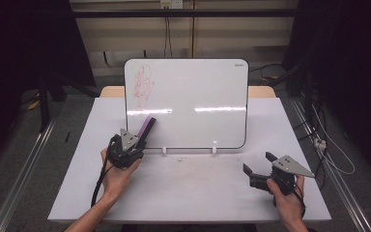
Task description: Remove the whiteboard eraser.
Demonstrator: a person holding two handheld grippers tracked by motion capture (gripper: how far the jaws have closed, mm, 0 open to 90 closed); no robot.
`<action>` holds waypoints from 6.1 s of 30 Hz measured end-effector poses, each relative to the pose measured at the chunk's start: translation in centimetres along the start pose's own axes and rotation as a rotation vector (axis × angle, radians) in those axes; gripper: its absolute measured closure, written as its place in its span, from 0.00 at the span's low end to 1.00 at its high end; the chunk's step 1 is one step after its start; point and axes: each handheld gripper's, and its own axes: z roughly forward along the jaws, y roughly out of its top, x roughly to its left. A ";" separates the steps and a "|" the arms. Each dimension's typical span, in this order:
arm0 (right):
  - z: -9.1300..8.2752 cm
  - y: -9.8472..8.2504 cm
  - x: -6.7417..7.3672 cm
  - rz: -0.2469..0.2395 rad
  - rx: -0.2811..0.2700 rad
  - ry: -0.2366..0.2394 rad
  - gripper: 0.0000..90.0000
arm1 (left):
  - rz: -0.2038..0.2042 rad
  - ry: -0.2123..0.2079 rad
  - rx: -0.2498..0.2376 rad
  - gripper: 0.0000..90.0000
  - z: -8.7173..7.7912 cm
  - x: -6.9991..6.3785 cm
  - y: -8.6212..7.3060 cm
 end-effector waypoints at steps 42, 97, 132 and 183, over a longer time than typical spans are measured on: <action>0.2 0.0 0.3 0.009 0.010 0.033 0.08 | 0.081 -0.007 -0.087 0.73 -2.6 -0.4 0.1; 5.2 8.0 5.1 -0.175 0.355 0.538 0.13 | 0.657 -0.235 -0.166 0.73 -3.9 -10.3 1.9; 13.9 13.5 10.0 -0.461 0.903 0.840 0.37 | 0.915 -0.219 -0.141 0.73 -3.1 -12.8 1.2; 16.2 13.2 13.0 -0.717 1.087 0.869 0.44 | 0.811 -0.210 -0.159 0.61 -2.8 -12.4 1.0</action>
